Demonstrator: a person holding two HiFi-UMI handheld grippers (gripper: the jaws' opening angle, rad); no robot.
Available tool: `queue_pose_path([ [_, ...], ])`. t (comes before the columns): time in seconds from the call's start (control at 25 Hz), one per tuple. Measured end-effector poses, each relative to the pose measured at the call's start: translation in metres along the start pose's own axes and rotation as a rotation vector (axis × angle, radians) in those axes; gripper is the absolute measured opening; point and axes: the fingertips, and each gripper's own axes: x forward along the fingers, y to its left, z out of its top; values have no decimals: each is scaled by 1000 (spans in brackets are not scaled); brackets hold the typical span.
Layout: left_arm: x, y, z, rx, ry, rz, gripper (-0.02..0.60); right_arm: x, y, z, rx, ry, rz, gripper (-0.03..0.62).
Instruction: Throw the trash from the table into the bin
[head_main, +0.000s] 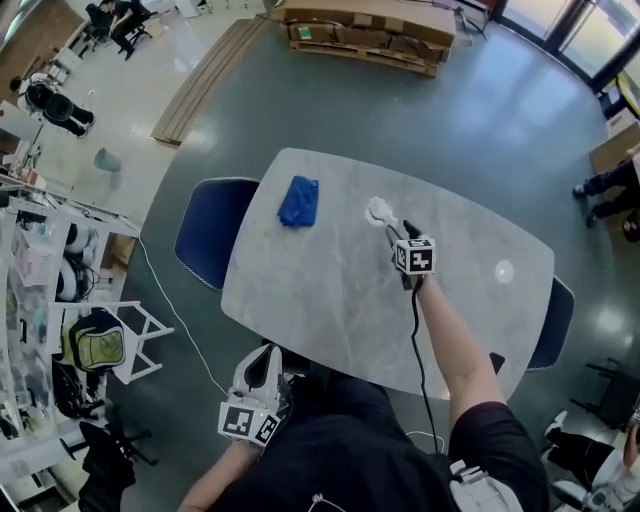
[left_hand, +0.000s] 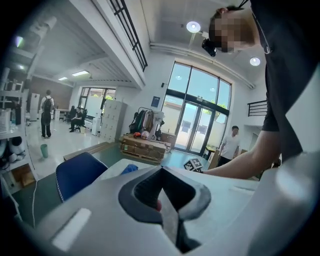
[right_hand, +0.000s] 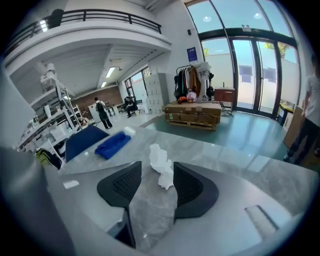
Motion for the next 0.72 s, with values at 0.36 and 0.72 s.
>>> queue_pose_path([
  [0.36,9,11,-3,-31,6,42,0,80,-24,-35,-7,137,-24,220],
  [0.72,-9,21,-11,-38,-3,39,0,51,-7,-27,9,12,-105,54],
])
